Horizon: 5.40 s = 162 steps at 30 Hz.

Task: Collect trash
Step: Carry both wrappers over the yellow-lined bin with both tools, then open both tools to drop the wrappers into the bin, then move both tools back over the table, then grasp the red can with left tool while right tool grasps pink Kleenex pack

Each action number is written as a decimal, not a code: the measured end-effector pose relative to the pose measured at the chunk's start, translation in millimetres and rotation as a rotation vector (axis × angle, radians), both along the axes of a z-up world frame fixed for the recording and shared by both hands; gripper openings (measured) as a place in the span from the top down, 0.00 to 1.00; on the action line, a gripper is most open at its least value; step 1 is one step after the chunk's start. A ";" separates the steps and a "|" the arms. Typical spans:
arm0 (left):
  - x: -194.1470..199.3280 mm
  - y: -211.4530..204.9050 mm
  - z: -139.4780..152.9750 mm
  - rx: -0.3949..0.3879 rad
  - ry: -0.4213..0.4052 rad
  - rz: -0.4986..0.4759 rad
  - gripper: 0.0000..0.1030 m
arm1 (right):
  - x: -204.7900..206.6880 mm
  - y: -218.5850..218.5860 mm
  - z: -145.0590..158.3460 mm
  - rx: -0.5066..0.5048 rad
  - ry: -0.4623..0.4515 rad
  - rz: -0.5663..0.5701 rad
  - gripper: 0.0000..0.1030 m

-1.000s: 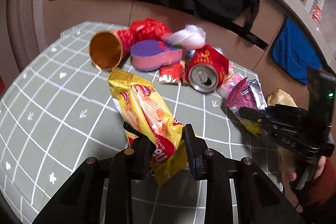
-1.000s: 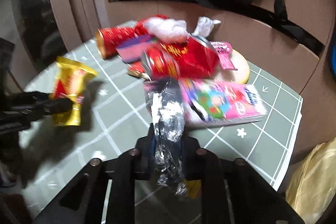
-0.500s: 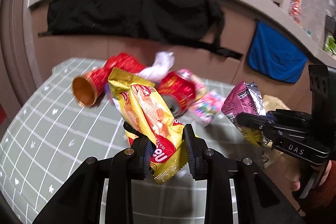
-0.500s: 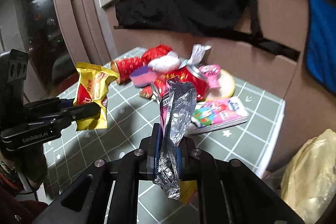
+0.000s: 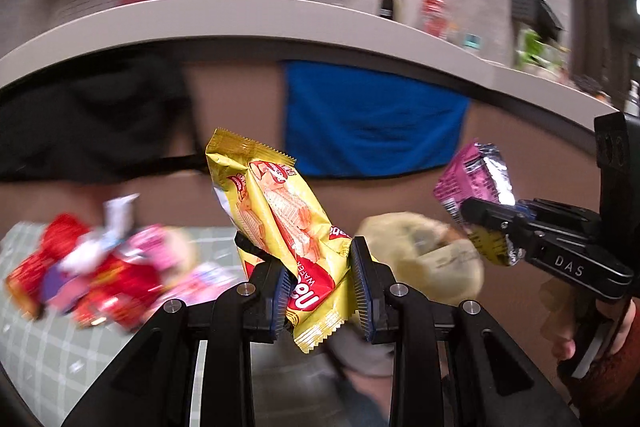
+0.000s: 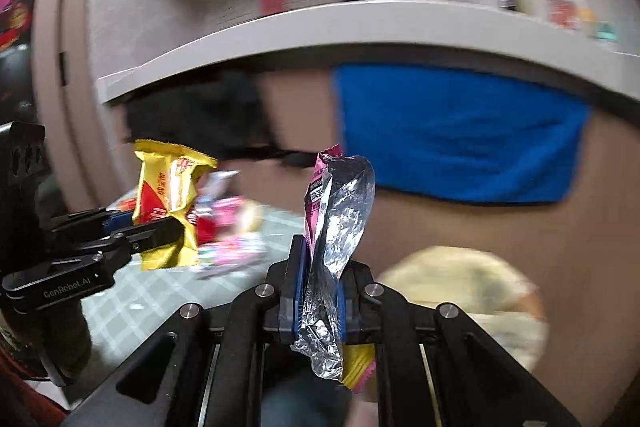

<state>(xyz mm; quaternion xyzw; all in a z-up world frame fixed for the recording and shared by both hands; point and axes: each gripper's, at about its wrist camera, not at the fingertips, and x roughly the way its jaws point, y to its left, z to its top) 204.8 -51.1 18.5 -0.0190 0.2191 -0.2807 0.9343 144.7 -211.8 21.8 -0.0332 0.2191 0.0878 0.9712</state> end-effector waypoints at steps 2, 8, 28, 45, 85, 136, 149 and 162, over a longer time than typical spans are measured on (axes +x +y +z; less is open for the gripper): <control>7.4 -27.7 1.9 -0.002 -0.003 -0.052 0.71 | -6.3 -32.4 4.1 -0.002 -0.006 -0.070 0.88; 21.2 -92.4 -11.5 0.040 0.005 -0.154 0.71 | -4.1 -90.1 1.4 0.028 -0.012 -0.183 0.88; 97.7 -174.4 -98.1 0.124 0.342 -0.277 0.71 | 68.7 -177.5 -84.2 0.273 0.187 -0.207 0.88; 119.5 -180.5 -112.6 0.047 0.474 -0.323 0.49 | 96.3 -177.5 -138.6 0.262 0.338 -0.244 0.71; 96.1 -117.8 -70.6 -0.040 0.469 -0.318 0.38 | 35.8 -182.4 -53.3 0.231 0.041 -0.373 0.55; 70.3 231.8 -101.8 -0.116 0.393 0.490 0.45 | 119.5 118.3 -113.1 0.150 0.323 0.096 0.41; 17.9 291.9 -122.3 -0.163 0.423 0.512 0.45 | 166.6 221.8 -131.1 -0.113 0.317 0.050 0.41; 13.0 289.6 -127.8 -0.183 0.418 0.479 0.45 | 119.3 183.8 -146.7 -0.400 0.317 0.045 0.42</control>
